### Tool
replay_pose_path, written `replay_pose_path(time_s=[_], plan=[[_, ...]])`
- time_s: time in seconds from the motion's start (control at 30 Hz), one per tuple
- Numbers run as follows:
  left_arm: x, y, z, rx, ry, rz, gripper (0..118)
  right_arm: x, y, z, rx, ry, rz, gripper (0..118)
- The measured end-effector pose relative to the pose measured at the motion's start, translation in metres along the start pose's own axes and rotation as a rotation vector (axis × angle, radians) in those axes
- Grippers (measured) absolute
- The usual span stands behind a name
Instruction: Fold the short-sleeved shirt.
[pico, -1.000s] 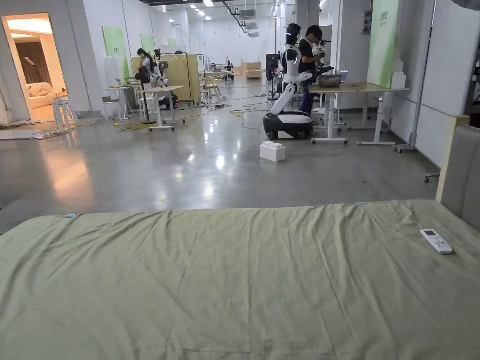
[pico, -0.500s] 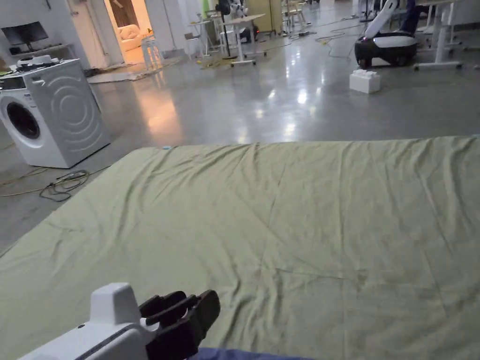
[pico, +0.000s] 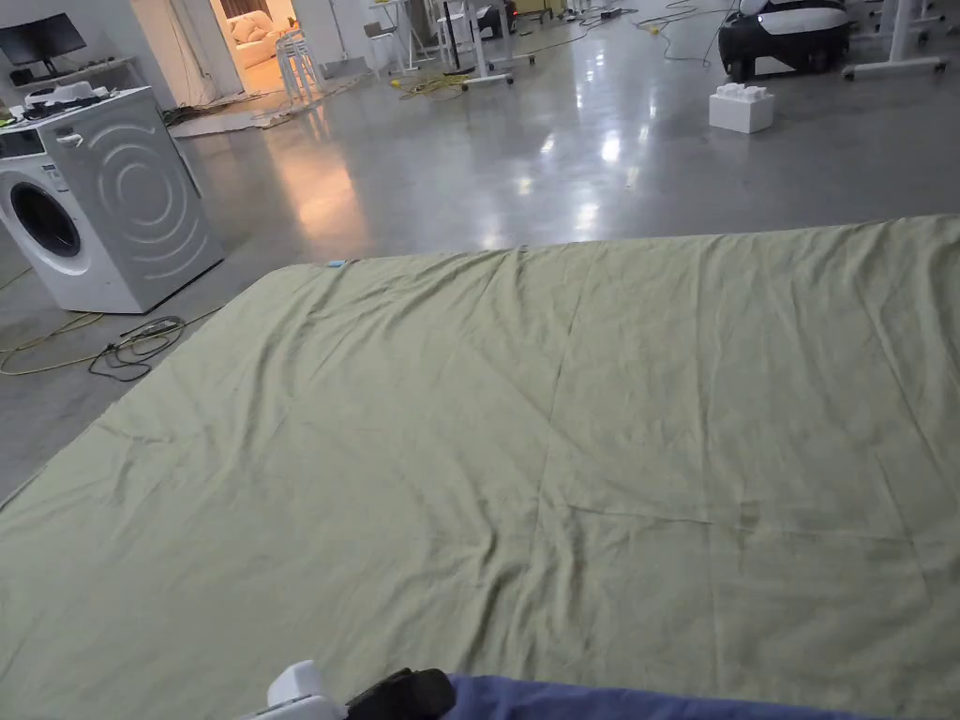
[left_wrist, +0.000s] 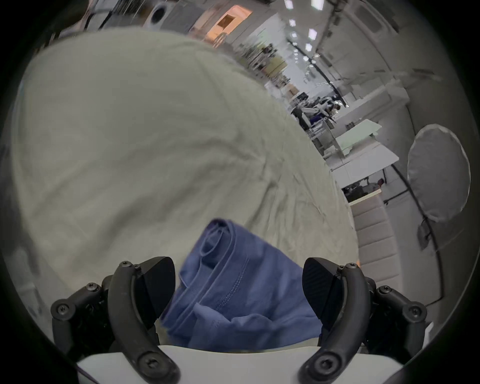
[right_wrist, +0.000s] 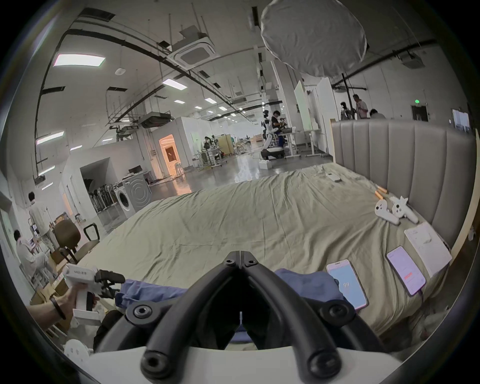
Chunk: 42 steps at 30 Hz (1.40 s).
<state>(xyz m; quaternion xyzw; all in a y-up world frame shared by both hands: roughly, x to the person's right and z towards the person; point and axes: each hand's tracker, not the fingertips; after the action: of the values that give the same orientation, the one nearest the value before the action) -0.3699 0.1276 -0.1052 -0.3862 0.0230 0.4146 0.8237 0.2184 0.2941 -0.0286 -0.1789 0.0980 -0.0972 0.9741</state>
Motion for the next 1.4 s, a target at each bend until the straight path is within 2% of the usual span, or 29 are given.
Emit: replay_pose_path(time_s=[0.07, 0.13, 0.17, 0.23, 0.4, 0.47, 0.53, 0.63, 0.73, 0.8, 0.9, 1.0, 1.1, 1.2, 1.27, 1.33, 1.4], plan=[[-0.003, -0.006, -0.009, -0.033, -0.01, 0.09, 101, 0.001, -0.001, 0.001, -0.001, -0.011, -0.006, 0], [0.0, -0.007, -0.007, -0.017, -0.064, 0.108, 98, 0.001, -0.001, 0.002, 0.0, -0.017, -0.005, 0], [0.002, -0.007, -0.007, -0.029, -0.08, 0.124, 79, 0.002, -0.001, 0.002, 0.0, -0.019, -0.005, 0], [0.003, -0.012, -0.007, -0.026, -0.092, 0.183, 13, 0.002, -0.002, 0.002, -0.005, -0.018, -0.011, 0], [-0.006, -0.018, -0.015, 0.003, -0.106, 0.25, 11, 0.003, -0.005, 0.001, -0.019, -0.026, -0.006, 0], [-0.009, -0.018, -0.009, 0.067, -0.063, 0.307, 10, 0.003, -0.006, 0.002, -0.026, -0.028, -0.004, 0], [-0.01, -0.014, -0.002, 0.113, -0.108, 0.347, 10, 0.003, -0.007, 0.004, -0.031, -0.028, -0.005, 0], [-0.002, -0.001, 0.022, 0.156, -0.135, 0.258, 10, 0.003, -0.007, 0.004, -0.037, -0.036, -0.004, 0], [-0.008, 0.03, 0.057, 0.227, -0.108, 0.236, 10, 0.004, -0.007, 0.003, -0.043, -0.032, -0.006, 0], [-0.007, 0.053, 0.083, 0.303, -0.015, 0.128, 10, 0.003, -0.008, 0.001, -0.046, -0.027, -0.006, 0], [0.018, 0.072, 0.105, 0.3, 0.253, -0.117, 10, 0.004, -0.012, -0.003, -0.053, -0.017, -0.014, 0], [0.047, 0.055, 0.103, 0.29, 0.201, -0.303, 10, 0.003, -0.016, -0.008, -0.059, -0.007, -0.022, 0], [0.098, 0.004, 0.077, 0.299, 0.146, -0.481, 10, 0.0, -0.016, -0.009, -0.063, -0.02, -0.011, 0], [0.134, -0.051, 0.022, 0.175, 0.059, -0.619, 10, -0.003, -0.011, -0.002, -0.06, -0.024, -0.003, 0], [0.148, -0.083, -0.023, 0.022, 0.125, -0.693, 10, -0.003, -0.008, 0.008, -0.051, -0.034, 0.027, 0], [0.149, -0.105, -0.056, -0.046, 0.207, -0.803, 18, -0.002, -0.006, 0.02, -0.04, -0.076, 0.091, 0], [0.15, -0.116, -0.069, -0.019, 0.202, -0.794, 39, 0.003, -0.009, 0.029, -0.035, -0.108, 0.119, 0]])
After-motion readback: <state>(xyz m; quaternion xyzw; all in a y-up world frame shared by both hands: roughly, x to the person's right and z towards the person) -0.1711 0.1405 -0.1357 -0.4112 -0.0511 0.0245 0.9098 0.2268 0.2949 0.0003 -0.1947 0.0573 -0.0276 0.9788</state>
